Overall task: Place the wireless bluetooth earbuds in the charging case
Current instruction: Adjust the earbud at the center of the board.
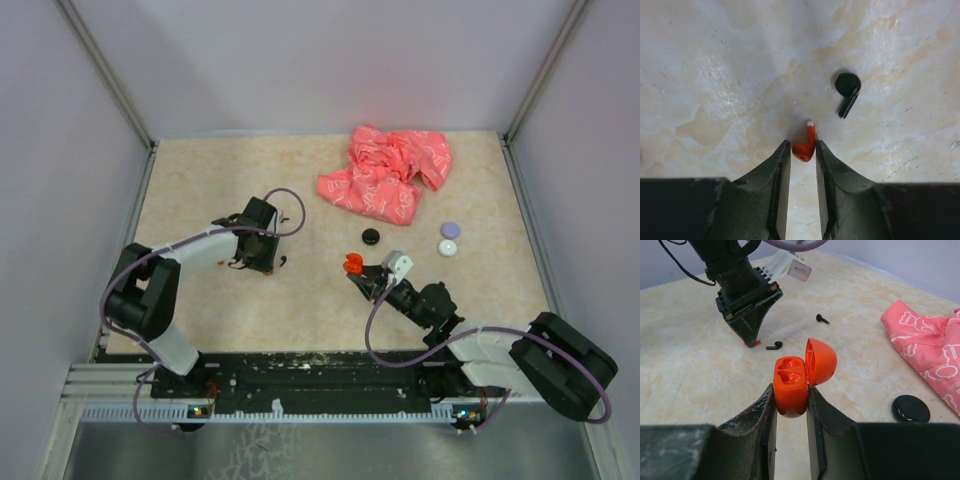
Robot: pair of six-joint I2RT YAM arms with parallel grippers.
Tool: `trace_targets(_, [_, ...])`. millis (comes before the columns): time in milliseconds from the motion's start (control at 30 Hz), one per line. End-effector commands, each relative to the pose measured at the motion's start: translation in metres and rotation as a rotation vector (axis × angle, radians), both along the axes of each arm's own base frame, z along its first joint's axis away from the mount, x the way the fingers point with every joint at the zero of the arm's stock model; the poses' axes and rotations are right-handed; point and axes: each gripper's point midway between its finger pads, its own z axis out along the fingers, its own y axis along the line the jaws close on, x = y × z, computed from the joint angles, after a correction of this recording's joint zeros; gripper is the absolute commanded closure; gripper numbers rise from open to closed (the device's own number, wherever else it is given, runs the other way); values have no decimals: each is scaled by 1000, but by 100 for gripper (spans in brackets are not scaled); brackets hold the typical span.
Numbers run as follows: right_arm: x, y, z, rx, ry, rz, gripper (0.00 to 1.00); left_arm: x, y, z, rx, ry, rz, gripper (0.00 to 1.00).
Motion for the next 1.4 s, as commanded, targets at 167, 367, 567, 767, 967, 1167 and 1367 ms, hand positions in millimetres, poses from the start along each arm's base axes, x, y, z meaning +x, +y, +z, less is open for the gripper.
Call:
trace_targets(167, [-1, 7, 25, 52, -70, 27, 100, -23, 23, 7, 82, 16, 104, 55])
trace_targets(367, [-2, 7, 25, 50, -73, 28, 100, -15, 27, 8, 98, -18, 156, 53])
trace_targets(567, [-2, 6, 25, 49, -73, 27, 100, -2, 42, 9, 155, -70, 238, 53])
trace_targets(767, [-2, 6, 25, 48, -74, 28, 100, 11, 37, 20, 112, -112, 263, 53])
trace_targets(967, [-2, 6, 25, 48, -73, 28, 100, 8, 19, 41, -14, -127, 258, 50])
trace_targets(1167, [-2, 8, 24, 48, -72, 34, 100, 7, 5, 42, -67, -112, 239, 50])
trace_targets(1367, [-2, 6, 24, 44, -73, 29, 100, 8, -2, 31, -56, -83, 225, 53])
